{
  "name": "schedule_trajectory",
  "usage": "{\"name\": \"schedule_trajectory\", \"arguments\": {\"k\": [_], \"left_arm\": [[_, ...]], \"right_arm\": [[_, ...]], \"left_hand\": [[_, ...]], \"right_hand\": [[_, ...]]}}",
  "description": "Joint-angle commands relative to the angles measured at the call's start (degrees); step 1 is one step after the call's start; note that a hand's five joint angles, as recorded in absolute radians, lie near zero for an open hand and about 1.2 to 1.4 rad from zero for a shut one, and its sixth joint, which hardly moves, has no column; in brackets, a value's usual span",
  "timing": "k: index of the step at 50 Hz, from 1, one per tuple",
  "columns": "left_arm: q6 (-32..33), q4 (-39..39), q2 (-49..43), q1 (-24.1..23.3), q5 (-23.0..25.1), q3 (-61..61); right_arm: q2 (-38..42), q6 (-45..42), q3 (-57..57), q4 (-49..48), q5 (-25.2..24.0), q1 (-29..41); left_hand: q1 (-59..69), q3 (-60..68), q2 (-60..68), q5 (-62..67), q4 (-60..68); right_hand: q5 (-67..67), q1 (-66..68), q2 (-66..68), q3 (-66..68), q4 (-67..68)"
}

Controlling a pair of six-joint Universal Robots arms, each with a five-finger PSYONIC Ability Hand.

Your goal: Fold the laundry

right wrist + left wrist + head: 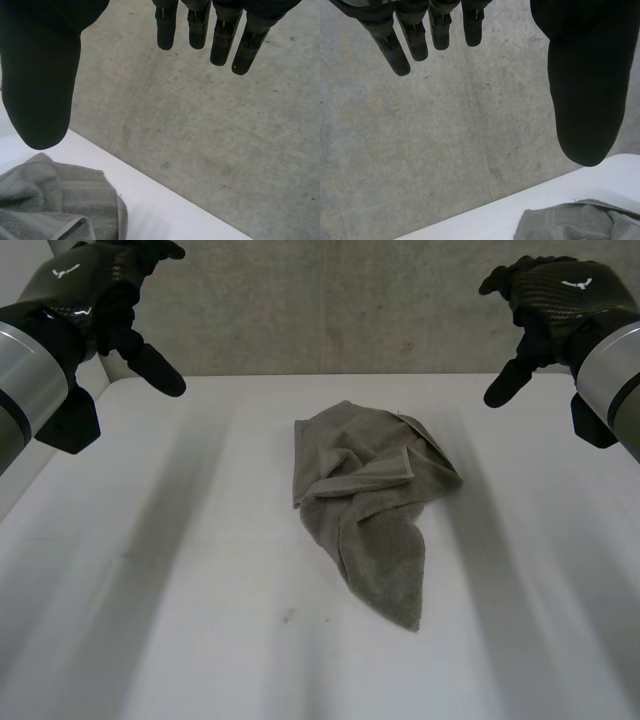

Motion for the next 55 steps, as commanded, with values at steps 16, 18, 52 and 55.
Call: {"name": "schedule_trajectory", "arguments": {"k": [16,18,52,55], "left_arm": [[0.7,12.5,-21.0,-8.6,4.9,-1.7],[0.7,14.6,-23.7,-9.2,5.0,-0.9],[9.7,17.8,-57.5,-15.4,5.5,28.7],[9.7,17.9,-58.1,-15.5,5.5,28.7]], "right_arm": [[7.5,-15.2,-0.3,0.0,-3.2,-0.1],[8.3,-15.2,-0.4,0.0,-3.2,-0.3],[18.9,-18.2,-1.2,-1.2,-3.9,-3.4],[18.9,-18.2,-1.3,-1.4,-3.8,-3.8]], "left_hand": [[5.9,6.1,6.1,4.5,6.0],[6.0,6.3,6.3,4.6,6.2],[50.1,50.3,50.4,48.7,50.3],[46.8,47.0,47.0,45.4,46.9]], "right_hand": [[-3.7,-1.4,-2.8,-2.2,-3.2],[-3.7,-1.4,-2.8,-2.2,-3.2],[-3.7,-1.4,-2.8,-2.2,-3.2],[-3.7,-1.4,-2.8,-2.2,-3.2]]}}
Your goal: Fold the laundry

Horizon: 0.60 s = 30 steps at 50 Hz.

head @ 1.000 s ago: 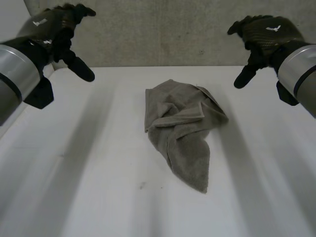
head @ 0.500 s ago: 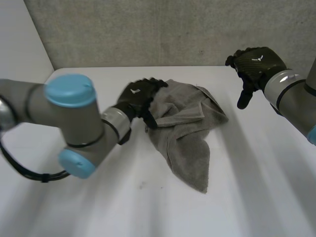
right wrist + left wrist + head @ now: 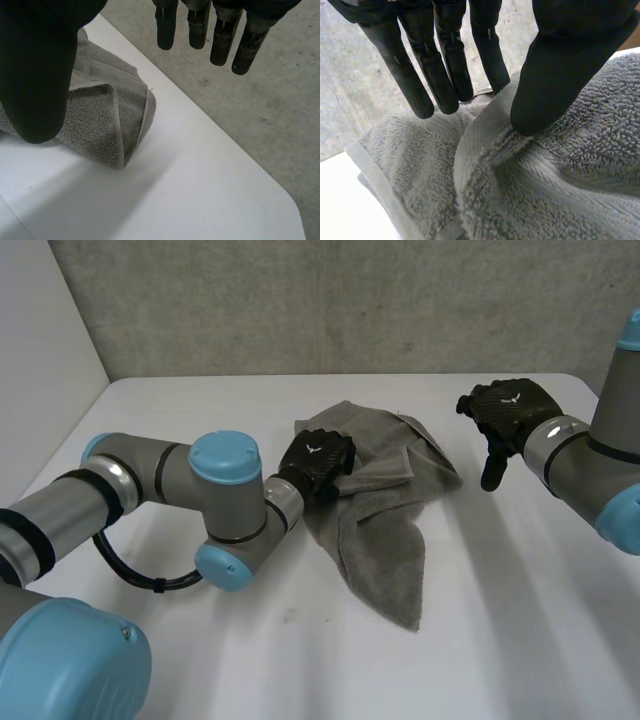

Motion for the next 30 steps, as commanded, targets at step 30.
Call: {"name": "schedule_trajectory", "arguments": {"k": [30], "left_arm": [[2.4,-4.5,20.7,-1.3,-2.1,-10.7]], "right_arm": [[1.3,2.9,-3.0,-0.9,-5.3,-4.3]], "left_hand": [[31.9,32.2,32.2,32.2,32.1]], "right_hand": [[-3.7,-1.4,-2.8,-2.2,-3.2]]}}
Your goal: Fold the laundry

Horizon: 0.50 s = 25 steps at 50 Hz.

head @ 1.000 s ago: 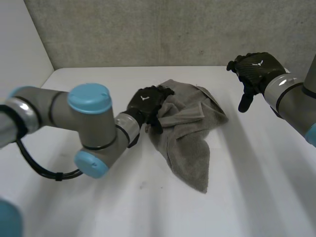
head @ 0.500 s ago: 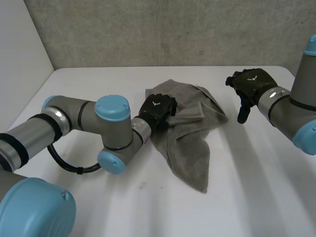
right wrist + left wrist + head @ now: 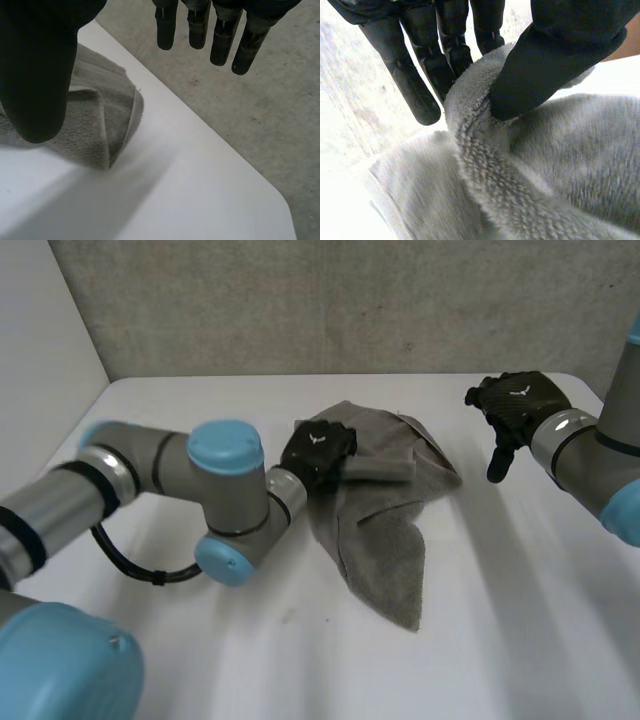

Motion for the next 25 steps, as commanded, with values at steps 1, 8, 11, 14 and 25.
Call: {"name": "schedule_trajectory", "arguments": {"k": [1,8,11,14,25], "left_arm": [[1.3,-2.7,17.1,-0.3,-1.1,-10.4],[1.3,-3.0,39.4,0.4,-0.7,-26.0],[1.4,-3.1,46.5,0.3,-0.7,-30.9],[1.4,-2.8,53.6,0.3,-0.7,-35.3],[1.4,-4.0,70.9,0.4,-0.7,-45.2]], "right_arm": [[0.5,2.1,-1.6,0.0,-5.0,-2.7],[7.3,8.7,-5.6,-0.1,-24.2,-6.5],[10.9,12.4,-7.8,-0.1,-30.1,-6.6],[14.0,15.5,-8.9,-0.1,-34.9,-6.1],[19.2,16.2,-7.5,-6.5,-30.9,1.2]], "left_hand": [[13.2,11.0,10.9,11.7,11.0],[13.2,11.0,10.9,11.7,11.0],[13.2,11.0,10.9,11.7,11.0],[13.2,11.0,10.9,11.7,11.0],[13.2,11.0,10.9,11.7,11.0]], "right_hand": [[-3.6,-1.4,-2.8,-2.2,-3.2],[-3.6,-1.4,-2.8,-2.2,-3.2],[-3.6,-1.4,-2.8,-2.2,-3.2],[-3.6,-1.4,-2.8,-2.2,-3.2],[-3.6,-1.4,-2.8,-2.2,-3.2]]}}
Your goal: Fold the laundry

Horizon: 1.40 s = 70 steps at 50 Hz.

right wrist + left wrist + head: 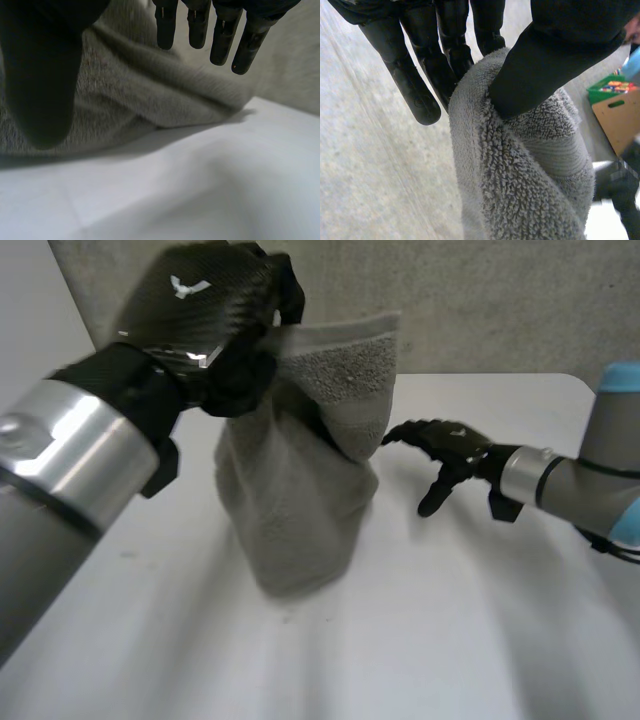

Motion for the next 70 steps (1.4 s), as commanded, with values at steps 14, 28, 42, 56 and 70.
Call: {"name": "schedule_trajectory", "arguments": {"k": [14,28,42,56,70], "left_arm": [[0.5,-9.6,18.6,0.1,-0.5,-8.4],[0.5,-9.6,19.3,0.7,-0.6,-9.0],[0.9,-9.9,21.8,0.7,-0.6,-8.5],[2.7,-10.3,23.6,0.5,-0.5,-8.1],[2.7,-11.7,25.4,0.6,-0.5,-8.3]], "right_arm": [[-0.2,7.9,2.3,-16.9,15.3,11.4],[6.1,7.5,2.3,-17.3,18.7,18.0],[4.9,8.2,-0.2,-17.2,22.7,15.3],[6.0,8.1,-1.2,-17.4,19.2,15.0],[14.4,8.2,-8.5,-18.2,19.5,16.9]], "left_hand": [[12.7,10.4,10.3,11.2,10.3],[12.7,10.4,10.3,11.2,10.3],[12.7,10.4,10.3,11.2,10.3],[12.7,10.4,10.3,11.2,10.3],[12.7,10.4,10.3,11.2,10.3]], "right_hand": [[-3.6,-1.4,-2.8,-2.2,-3.2],[-3.6,-1.4,-2.8,-2.2,-3.2],[-3.6,-1.4,-2.8,-2.2,-3.2],[-3.6,-1.4,-2.8,-2.2,-3.2],[25.0,27.3,25.9,26.5,25.5]]}}
